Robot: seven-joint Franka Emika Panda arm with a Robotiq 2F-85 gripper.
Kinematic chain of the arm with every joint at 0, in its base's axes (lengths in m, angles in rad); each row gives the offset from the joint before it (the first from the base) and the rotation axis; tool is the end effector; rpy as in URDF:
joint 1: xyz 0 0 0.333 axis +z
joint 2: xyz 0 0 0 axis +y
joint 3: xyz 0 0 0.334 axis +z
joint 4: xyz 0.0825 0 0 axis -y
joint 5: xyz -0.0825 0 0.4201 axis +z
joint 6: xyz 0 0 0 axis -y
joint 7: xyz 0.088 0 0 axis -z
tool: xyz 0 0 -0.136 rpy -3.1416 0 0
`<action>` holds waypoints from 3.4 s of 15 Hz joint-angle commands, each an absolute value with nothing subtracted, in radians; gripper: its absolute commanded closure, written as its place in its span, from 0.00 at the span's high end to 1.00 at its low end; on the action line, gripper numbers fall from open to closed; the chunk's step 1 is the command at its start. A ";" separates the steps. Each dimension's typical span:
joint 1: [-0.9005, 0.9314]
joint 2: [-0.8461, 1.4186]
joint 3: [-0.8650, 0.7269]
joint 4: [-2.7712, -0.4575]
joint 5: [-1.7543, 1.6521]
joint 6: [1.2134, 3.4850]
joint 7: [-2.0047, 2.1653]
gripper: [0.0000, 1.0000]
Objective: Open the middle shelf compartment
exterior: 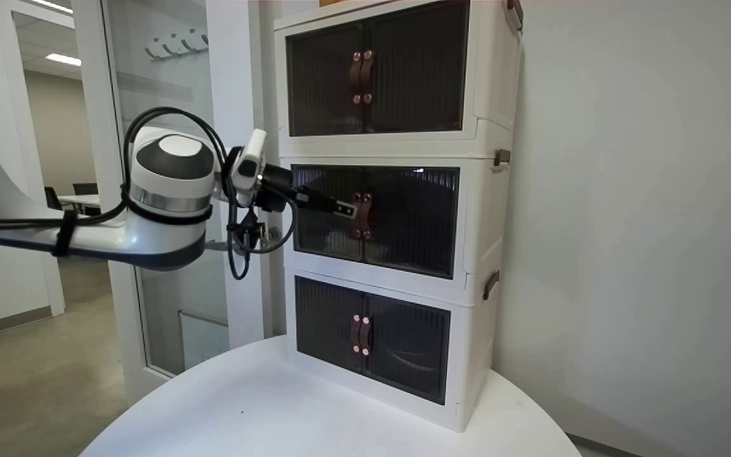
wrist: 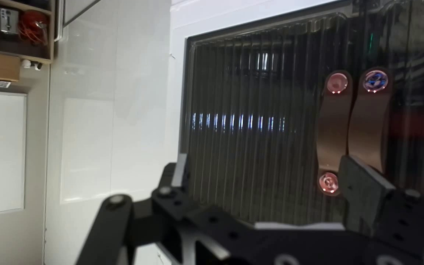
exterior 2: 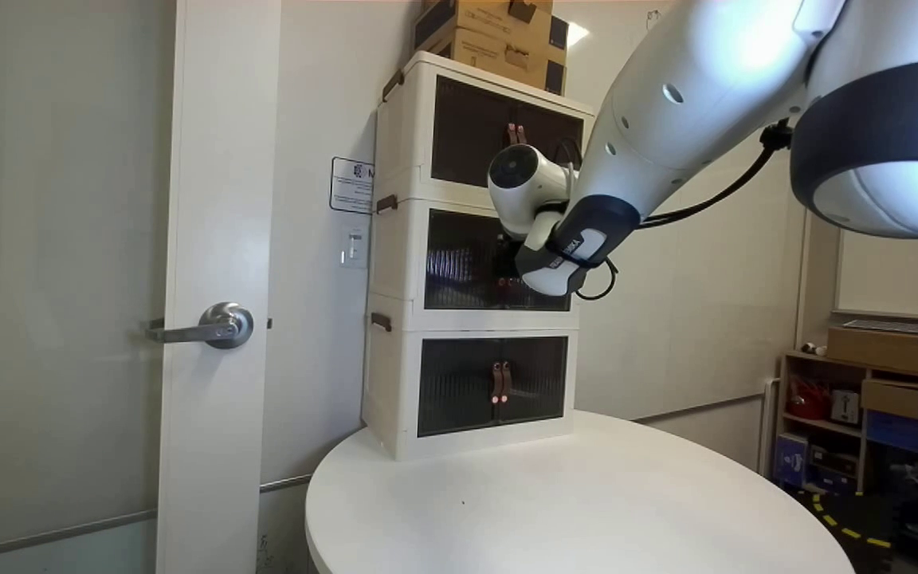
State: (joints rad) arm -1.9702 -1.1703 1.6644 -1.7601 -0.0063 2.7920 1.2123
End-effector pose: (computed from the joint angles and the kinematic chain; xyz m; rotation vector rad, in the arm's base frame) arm 0.7488 0.0522 0.4081 1.9697 -0.8549 1.4503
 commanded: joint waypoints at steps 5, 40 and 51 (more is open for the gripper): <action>-1.961 -1.280 1.636 -1.856 0.087 2.949 1.215 1.00; -2.125 -1.486 1.599 -1.571 0.002 2.868 1.384 1.00; -2.041 -1.485 1.618 -1.698 -0.028 2.881 1.347 1.00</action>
